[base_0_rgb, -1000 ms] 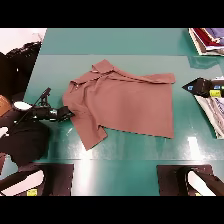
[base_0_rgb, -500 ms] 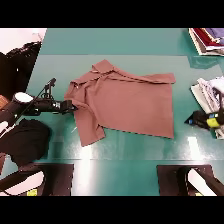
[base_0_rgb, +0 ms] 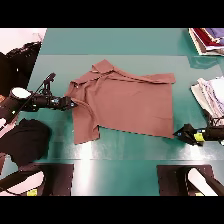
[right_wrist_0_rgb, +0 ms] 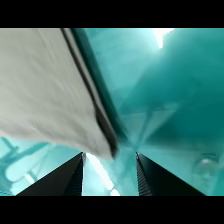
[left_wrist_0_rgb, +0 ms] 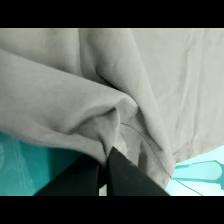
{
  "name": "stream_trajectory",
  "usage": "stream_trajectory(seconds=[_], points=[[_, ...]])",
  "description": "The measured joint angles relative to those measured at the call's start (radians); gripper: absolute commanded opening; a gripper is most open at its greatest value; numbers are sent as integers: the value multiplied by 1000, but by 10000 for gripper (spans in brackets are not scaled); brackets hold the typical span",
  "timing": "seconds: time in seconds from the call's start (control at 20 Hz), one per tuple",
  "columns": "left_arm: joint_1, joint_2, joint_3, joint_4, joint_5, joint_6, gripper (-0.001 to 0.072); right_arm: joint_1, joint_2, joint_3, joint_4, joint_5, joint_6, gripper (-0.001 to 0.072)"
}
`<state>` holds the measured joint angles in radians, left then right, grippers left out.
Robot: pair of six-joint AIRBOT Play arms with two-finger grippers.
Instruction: Fold the shirts.
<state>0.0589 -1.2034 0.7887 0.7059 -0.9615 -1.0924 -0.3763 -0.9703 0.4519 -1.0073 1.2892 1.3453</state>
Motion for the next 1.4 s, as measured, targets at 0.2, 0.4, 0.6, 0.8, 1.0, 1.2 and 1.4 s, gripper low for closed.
stream_trajectory(seconds=[0.2, 0.4, 0.6, 0.8, 1.0, 1.2, 1.4], points=[[0, 0, 2, 0, -9, 0, 26, 66, -74, -14, 68, -42, -2, 336], [0, 0, 3, 10, -28, 1, 25, 140, -102, -19, 77, -101, -3, 72], [0, 37, 13, 57, -47, -10, 25, 185, -17, -12, 47, -166, -5, 16], [0, 154, 93, 102, -87, -46, 25, 196, 127, 130, 58, -148, 2, 16], [-1, 299, 336, 120, -130, -93, 25, 201, 251, 444, 69, -151, 17, 16], [0, 381, 726, 121, -142, -126, 25, 201, 288, 835, 52, -172, 23, 16], [0, 407, 1119, 121, -97, -137, 25, 201, 246, 1216, -29, -153, 25, 16]])
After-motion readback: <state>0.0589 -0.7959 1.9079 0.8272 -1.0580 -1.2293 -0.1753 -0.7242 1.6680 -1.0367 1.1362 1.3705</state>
